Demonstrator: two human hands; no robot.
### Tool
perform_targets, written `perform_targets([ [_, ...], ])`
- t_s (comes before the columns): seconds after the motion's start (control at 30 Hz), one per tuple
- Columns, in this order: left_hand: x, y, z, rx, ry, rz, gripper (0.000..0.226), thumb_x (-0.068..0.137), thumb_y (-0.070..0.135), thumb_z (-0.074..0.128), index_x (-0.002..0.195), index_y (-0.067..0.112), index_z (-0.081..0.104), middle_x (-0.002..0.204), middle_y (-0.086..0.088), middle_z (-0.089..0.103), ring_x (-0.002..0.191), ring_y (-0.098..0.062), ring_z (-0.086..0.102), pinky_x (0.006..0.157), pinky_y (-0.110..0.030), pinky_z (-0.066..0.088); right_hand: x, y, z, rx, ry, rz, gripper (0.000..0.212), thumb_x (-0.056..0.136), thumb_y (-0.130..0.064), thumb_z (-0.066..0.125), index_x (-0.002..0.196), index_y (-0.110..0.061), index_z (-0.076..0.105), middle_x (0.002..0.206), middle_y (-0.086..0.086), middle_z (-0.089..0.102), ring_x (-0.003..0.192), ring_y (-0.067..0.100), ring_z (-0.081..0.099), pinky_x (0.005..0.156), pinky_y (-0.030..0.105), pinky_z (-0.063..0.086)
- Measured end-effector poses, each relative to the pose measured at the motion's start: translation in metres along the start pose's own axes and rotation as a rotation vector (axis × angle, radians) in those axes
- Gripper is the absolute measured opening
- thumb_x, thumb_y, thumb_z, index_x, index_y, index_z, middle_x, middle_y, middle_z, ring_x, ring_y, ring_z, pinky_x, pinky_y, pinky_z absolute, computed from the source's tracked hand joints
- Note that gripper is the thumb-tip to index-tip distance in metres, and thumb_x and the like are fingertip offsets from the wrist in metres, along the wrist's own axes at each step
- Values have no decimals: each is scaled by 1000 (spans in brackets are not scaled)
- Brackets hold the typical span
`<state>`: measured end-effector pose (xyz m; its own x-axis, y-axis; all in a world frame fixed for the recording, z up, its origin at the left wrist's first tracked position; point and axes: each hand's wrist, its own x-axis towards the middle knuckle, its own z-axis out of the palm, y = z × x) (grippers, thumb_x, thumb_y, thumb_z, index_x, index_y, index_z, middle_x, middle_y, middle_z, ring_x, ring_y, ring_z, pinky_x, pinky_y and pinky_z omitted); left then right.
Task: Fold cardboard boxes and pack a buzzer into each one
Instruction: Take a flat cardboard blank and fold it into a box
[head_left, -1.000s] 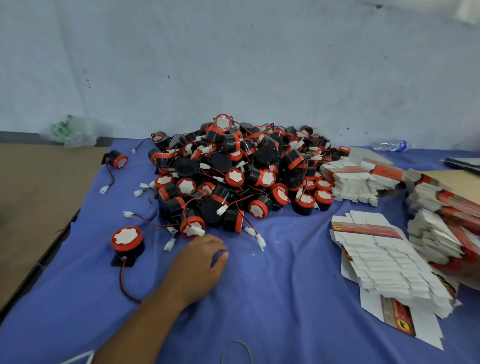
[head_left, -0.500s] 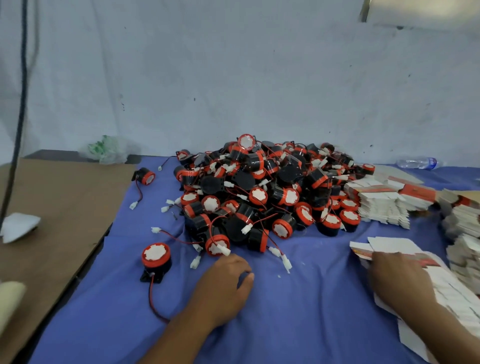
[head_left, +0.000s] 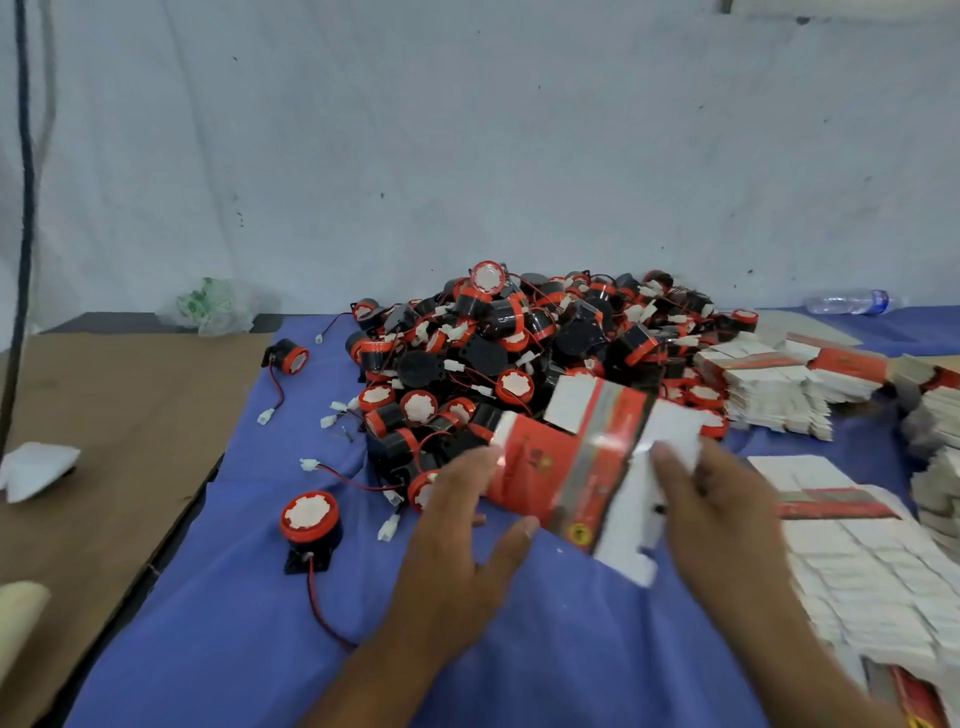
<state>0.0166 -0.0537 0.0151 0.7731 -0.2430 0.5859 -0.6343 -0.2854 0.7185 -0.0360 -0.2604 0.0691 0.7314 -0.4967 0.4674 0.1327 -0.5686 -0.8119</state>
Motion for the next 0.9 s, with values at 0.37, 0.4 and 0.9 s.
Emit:
perform_targets([
  [0.37, -4, 6, 5, 357, -42, -78, 94, 69, 87, 45, 147, 51, 6, 163, 14, 7, 151, -15, -7, 121, -46, 13, -31, 9, 30, 513, -524, 8, 25, 100, -31, 54, 82, -22, 69, 77, 14, 64, 71, 29, 60, 67, 28, 56],
  [0.4, -4, 8, 4, 324, -65, -74, 93, 71, 83, 48, 148, 48, 10, 161, 13, 20, 150, -13, 13, 118, -38, 28, -31, 8, 29, 454, -525, -37, 25, 102, -31, 52, 84, -27, 69, 78, 8, 66, 71, 27, 60, 66, 28, 55],
  [0.9, -6, 27, 8, 249, -140, 255, 88, 93, 23, 54, 154, 37, -9, 158, -7, 27, 127, -17, 48, 88, -10, 42, -39, -4, 22, 169, -492, -413, 20, 104, -34, 47, 85, -39, 54, 76, -4, 62, 66, 18, 59, 59, 35, 45],
])
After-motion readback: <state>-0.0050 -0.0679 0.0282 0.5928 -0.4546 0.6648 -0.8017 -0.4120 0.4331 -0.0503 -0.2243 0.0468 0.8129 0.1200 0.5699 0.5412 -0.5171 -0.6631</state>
